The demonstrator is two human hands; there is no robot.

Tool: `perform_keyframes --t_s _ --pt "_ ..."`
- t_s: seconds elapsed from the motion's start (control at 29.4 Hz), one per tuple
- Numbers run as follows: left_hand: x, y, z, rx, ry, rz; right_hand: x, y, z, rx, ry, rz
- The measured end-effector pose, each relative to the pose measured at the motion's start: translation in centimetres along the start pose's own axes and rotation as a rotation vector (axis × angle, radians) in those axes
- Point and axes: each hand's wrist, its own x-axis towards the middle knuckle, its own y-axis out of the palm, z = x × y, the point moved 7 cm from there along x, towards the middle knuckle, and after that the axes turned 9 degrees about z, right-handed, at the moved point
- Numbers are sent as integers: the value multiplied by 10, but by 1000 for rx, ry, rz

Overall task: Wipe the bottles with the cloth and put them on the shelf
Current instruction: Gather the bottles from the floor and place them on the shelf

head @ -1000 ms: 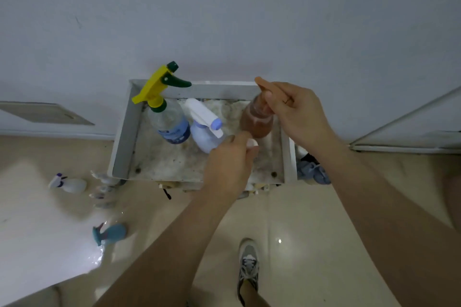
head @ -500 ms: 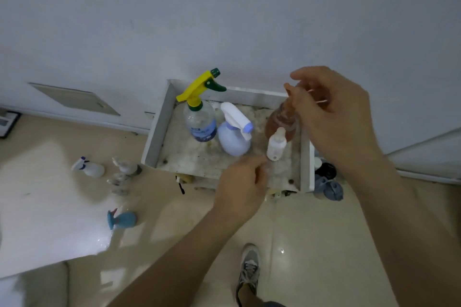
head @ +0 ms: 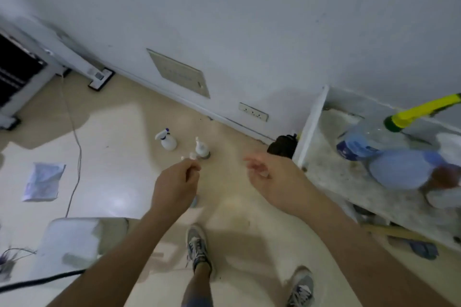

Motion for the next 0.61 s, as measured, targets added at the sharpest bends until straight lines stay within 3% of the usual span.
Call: perform_keyframes --t_s 0.14,0.27,0.48,0.61 --pt "51 -27 128 93 -141 4 88 81 -22 -7 169 183" --pt "99 -9 244 131 -285 68 174 155 -58 45 272 215" --pt "189 109 361 77 -347 214 308 302 -165 418 553 287" --pt "260 189 407 -47 -339 220 382 413 -237 448 603 350"
